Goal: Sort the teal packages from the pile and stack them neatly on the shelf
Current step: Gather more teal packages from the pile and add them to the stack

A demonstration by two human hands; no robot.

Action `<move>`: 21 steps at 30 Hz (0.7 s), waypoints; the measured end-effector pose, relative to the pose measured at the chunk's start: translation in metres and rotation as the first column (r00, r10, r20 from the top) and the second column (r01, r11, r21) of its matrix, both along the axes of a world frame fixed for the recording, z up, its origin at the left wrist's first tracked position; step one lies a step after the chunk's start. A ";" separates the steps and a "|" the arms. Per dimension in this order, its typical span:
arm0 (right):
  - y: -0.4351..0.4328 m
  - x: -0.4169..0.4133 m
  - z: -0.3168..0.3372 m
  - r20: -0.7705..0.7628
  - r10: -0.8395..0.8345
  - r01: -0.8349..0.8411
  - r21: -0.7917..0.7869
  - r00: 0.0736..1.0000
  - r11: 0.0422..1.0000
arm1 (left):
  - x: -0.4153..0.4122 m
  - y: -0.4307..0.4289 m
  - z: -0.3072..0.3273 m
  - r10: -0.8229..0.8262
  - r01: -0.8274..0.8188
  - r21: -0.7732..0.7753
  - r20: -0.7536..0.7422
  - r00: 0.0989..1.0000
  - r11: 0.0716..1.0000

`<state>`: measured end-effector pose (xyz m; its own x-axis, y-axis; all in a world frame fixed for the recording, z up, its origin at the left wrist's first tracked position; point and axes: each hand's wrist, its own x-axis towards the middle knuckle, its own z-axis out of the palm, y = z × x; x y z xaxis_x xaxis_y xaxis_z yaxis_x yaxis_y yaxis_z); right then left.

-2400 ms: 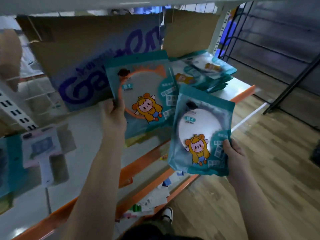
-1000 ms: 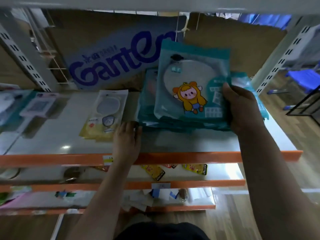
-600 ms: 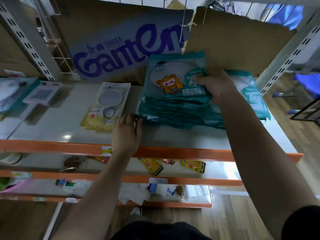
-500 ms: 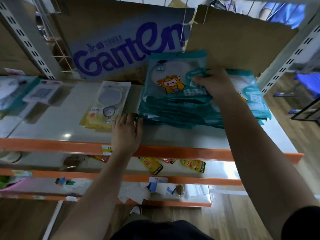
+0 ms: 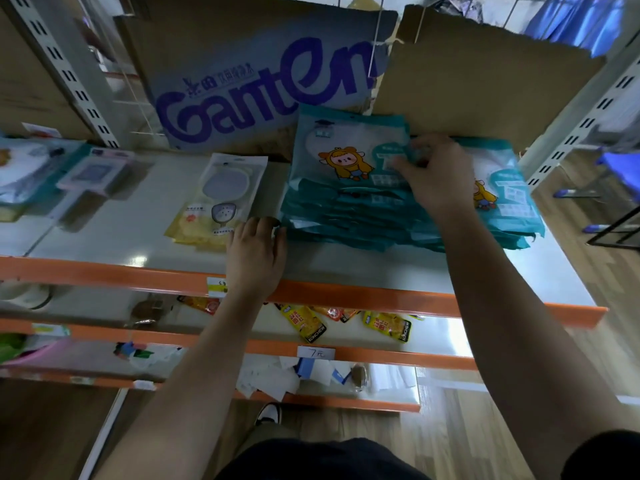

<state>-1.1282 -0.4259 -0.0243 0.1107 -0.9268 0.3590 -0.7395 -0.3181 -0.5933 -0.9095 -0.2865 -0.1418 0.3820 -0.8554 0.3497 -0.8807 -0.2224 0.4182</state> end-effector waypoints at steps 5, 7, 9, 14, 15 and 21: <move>0.036 0.009 0.003 -0.033 0.250 -0.251 -0.057 0.968 0.966 | 0.003 0.012 0.004 0.008 -0.009 0.019 0.047 0.999 1.000; 0.051 0.018 0.003 -0.064 0.272 -0.277 -0.098 0.960 0.956 | 0.008 0.024 0.007 0.048 -0.047 -0.013 0.063 0.997 0.999; 0.065 0.026 0.002 -0.087 0.245 -0.256 -0.156 0.966 0.954 | 0.019 0.036 0.011 0.109 -0.107 -0.024 0.077 0.991 0.994; 0.097 0.054 0.009 0.076 0.260 -0.222 -0.329 0.963 0.918 | 0.060 0.066 0.023 0.216 -0.213 -0.052 0.077 0.973 0.976; 0.103 0.065 0.011 0.093 0.312 -0.269 -0.313 0.946 0.911 | 0.069 0.073 0.025 0.232 -0.227 -0.065 0.080 0.969 0.972; 0.130 0.164 0.000 0.020 0.523 -0.516 -0.143 0.852 0.845 | 0.141 0.126 0.028 0.310 -0.300 -0.104 0.092 0.946 0.948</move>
<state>-0.9641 -0.2962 -0.0247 0.5396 -0.6849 0.4896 -0.4118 -0.7219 -0.5561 -0.7685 -0.1609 -0.1142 0.5768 -0.6680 0.4701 -0.8165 -0.4542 0.3565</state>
